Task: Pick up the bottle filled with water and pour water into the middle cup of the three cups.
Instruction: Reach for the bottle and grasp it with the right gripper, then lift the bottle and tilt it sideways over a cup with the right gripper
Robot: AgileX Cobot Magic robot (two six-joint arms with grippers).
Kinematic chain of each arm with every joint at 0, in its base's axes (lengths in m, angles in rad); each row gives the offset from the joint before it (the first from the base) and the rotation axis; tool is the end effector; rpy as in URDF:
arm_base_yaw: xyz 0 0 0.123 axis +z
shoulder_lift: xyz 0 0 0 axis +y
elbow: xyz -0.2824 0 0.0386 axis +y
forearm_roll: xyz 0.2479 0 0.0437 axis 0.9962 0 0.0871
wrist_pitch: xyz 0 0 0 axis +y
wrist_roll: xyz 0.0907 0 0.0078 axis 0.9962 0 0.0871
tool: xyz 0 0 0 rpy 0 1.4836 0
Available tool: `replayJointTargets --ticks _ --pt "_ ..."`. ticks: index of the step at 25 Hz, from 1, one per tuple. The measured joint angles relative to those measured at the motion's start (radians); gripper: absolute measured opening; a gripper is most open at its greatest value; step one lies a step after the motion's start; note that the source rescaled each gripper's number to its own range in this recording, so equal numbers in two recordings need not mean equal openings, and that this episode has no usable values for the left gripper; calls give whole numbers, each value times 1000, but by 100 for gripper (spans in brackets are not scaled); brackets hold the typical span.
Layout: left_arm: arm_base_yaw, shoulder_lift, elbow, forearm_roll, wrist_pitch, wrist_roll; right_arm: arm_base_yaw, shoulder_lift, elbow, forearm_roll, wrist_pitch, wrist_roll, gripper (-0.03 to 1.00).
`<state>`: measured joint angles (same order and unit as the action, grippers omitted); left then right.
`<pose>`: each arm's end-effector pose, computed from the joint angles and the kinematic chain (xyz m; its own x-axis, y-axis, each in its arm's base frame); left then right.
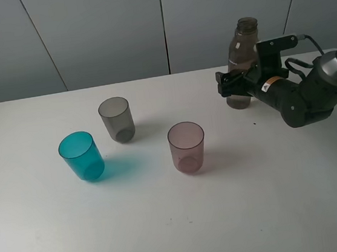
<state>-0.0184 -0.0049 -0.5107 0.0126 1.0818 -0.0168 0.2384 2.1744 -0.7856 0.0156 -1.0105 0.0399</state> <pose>-0.0077 0.0012 0.2784 -0.4609 -0.0024 -0.8875 0.0035 1.0000 -0.0045 0.3570 0.0855 0.0714 -0.2894 -0.0208 -0.9570 -0.2101 0.9768 0.0424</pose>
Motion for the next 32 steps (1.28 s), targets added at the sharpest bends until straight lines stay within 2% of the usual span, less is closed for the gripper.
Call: replayJointTargets --ticks 5,23,24,25,26,27,28,29,32 --pt "0 0 0 0 0 0 0 25 -14 0 -47 -2 100" --pt "0 0 0 0 0 -2 0 52 -41 -4 -66 38 100" --pt "0 0 0 0 0 -2 0 52 -41 -4 -66 38 97" --pt "0 0 0 0 0 -2 0 52 -41 -4 -66 38 86" --pt "0 0 0 0 0 -2 0 52 -41 -4 -66 38 66" --pt "0 0 0 0 0 -2 0 52 -41 -4 -66 40 44" --pt "0 0 0 0 0 -2 0 52 -41 -2 -66 40 12" --pt "0 0 0 0 0 -2 0 52 -43 -2 -63 40 4" --pt "0 0 0 0 0 -2 0 52 -48 -6 -49 38 4"
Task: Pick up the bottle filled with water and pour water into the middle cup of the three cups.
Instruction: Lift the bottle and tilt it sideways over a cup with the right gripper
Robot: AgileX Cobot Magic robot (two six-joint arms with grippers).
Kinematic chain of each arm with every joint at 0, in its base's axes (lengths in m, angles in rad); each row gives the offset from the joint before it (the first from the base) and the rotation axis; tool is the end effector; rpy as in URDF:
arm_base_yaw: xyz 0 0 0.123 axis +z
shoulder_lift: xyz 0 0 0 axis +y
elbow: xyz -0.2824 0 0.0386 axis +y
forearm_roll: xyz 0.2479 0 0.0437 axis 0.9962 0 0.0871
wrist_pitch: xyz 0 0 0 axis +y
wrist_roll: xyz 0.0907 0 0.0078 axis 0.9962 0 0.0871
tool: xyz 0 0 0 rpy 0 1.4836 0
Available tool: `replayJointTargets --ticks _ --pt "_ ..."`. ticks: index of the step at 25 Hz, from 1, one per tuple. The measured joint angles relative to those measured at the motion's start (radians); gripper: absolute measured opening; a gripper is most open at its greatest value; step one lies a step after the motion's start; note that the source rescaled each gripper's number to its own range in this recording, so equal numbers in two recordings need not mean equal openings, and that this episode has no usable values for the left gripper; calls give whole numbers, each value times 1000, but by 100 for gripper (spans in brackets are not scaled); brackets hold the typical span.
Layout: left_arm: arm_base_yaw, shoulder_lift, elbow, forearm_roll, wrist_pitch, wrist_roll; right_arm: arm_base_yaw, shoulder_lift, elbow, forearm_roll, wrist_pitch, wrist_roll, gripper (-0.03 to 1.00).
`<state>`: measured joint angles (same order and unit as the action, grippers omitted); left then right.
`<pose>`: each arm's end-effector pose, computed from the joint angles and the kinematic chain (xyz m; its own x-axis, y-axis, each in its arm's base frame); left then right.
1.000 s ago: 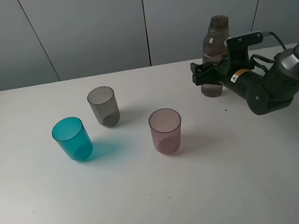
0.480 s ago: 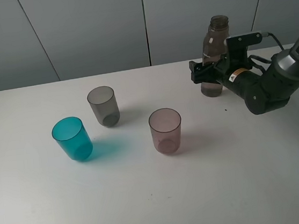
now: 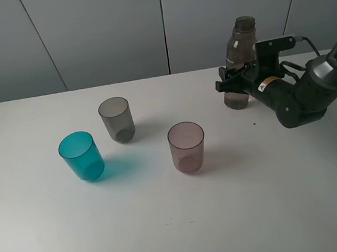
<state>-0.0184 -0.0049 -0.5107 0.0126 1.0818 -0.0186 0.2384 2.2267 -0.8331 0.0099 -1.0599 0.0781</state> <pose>-0.0077 0.0012 0.2784 -0.4609 -0.0042 -0.8875 0.0027 1.0000 -0.0061 0.3673 0.0884 0.0646 -0.2552 0.0232 -0.9666 -0.2076 0.9751 0.0782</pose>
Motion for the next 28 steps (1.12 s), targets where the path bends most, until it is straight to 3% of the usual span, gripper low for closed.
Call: replayJointTargets --ticks 9,17,25,28 --pt "0 0 0 0 0 0 0 -2 -2 -31 11 15 4" --pt "0 0 0 0 0 0 11 -86 0 -75 156 37 3" --pt "0 0 0 0 0 0 157 -180 -19 127 163 -242 2" --pt "0 0 0 0 0 0 212 -180 -56 156 180 -280 1"
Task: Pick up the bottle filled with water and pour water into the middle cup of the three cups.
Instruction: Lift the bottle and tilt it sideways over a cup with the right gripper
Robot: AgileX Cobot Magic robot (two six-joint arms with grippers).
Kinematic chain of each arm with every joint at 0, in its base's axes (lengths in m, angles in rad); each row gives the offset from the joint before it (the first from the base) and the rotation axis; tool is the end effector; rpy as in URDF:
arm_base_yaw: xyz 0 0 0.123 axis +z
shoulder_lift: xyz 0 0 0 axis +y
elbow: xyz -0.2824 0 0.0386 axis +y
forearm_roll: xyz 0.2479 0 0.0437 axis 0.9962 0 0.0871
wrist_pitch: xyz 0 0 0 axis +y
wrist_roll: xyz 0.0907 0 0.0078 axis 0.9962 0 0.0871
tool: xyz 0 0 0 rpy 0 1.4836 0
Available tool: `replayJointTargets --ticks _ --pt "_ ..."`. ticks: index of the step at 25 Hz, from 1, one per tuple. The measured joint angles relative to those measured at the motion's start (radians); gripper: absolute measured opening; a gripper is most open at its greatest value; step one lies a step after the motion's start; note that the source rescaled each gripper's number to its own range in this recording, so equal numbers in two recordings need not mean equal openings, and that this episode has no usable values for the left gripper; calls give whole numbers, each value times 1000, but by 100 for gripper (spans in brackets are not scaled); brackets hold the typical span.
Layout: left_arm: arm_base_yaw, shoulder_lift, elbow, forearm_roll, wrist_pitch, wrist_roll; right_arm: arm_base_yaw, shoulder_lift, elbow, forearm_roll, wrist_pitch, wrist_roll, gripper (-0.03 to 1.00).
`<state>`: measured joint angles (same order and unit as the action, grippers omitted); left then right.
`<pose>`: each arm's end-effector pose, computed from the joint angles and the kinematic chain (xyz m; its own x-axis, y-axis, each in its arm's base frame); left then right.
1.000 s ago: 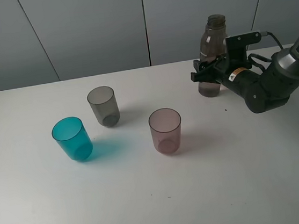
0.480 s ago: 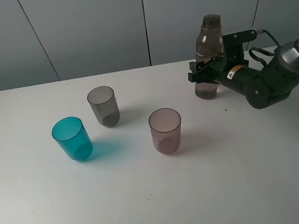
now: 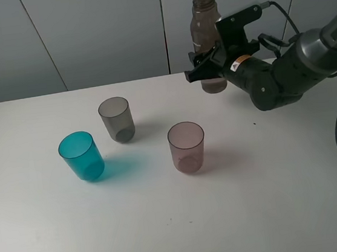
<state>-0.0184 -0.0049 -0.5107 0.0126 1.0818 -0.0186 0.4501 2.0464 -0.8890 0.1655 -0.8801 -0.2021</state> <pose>-0.0077 0.0012 0.2784 -0.4609 -0.0042 -0.8875 0.0027 1.0000 -0.0061 0.3578 0.1600 0.1291 -0.1447 -0.1756 -0.9738 -0.3348 0.9348 -0.1188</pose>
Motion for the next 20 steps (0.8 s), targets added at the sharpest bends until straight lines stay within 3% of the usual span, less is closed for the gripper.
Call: replayJointTargets --ticks 8,20 --pt "0 0 0 0 0 0 101 0 -174 60 222 -200 1" --pt "0 0 0 0 0 0 177 82 -267 131 224 -592 0"
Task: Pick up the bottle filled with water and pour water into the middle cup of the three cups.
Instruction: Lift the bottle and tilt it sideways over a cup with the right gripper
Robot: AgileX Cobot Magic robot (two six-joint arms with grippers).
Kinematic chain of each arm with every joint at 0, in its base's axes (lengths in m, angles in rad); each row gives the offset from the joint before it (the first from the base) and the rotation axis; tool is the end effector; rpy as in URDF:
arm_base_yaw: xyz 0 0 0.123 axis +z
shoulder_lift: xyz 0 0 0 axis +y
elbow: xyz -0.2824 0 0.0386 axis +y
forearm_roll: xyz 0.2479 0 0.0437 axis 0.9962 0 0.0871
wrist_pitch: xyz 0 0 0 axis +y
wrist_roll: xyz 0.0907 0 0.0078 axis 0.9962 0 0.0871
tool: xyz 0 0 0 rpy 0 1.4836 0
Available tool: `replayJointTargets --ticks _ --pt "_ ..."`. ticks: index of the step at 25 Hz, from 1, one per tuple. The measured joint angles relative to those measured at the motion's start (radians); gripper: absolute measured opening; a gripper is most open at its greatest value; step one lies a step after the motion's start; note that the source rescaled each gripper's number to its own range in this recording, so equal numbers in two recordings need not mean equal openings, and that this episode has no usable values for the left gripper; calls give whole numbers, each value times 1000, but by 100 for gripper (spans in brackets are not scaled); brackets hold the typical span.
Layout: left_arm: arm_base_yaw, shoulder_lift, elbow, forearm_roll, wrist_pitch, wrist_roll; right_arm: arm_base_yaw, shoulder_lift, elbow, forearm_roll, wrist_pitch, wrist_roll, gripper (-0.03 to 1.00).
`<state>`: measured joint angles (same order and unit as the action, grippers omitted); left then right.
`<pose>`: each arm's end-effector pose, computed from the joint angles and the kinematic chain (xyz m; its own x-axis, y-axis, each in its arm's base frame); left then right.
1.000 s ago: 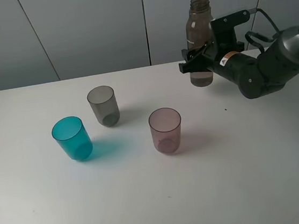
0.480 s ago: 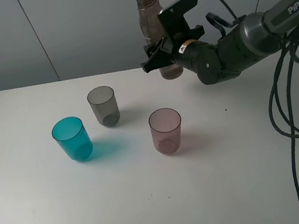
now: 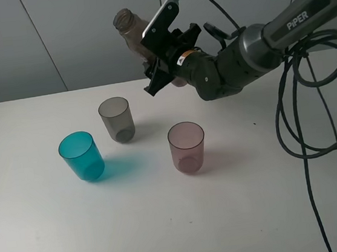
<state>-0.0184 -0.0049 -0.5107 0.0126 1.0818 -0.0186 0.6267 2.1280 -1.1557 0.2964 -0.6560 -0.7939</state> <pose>-0.0077 0.0012 0.2784 -0.4609 -0.0042 -0.8875 0.0027 1.0000 -0.0061 0.3696 0.2477 0.1398 0.0605 -0.5979 -0.7993 -0.4774 0.6859 -0.5492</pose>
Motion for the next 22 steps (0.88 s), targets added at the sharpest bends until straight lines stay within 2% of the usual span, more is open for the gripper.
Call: replayJointTargets --ticks 9,17,22 --pt "0 0 0 0 0 0 0 48 -9 47 -20 -378 0" --pt "0 0 0 0 0 0 28 53 -42 113 -18 -525 0" --pt "0 0 0 0 0 0 28 91 -67 138 -25 -660 0"
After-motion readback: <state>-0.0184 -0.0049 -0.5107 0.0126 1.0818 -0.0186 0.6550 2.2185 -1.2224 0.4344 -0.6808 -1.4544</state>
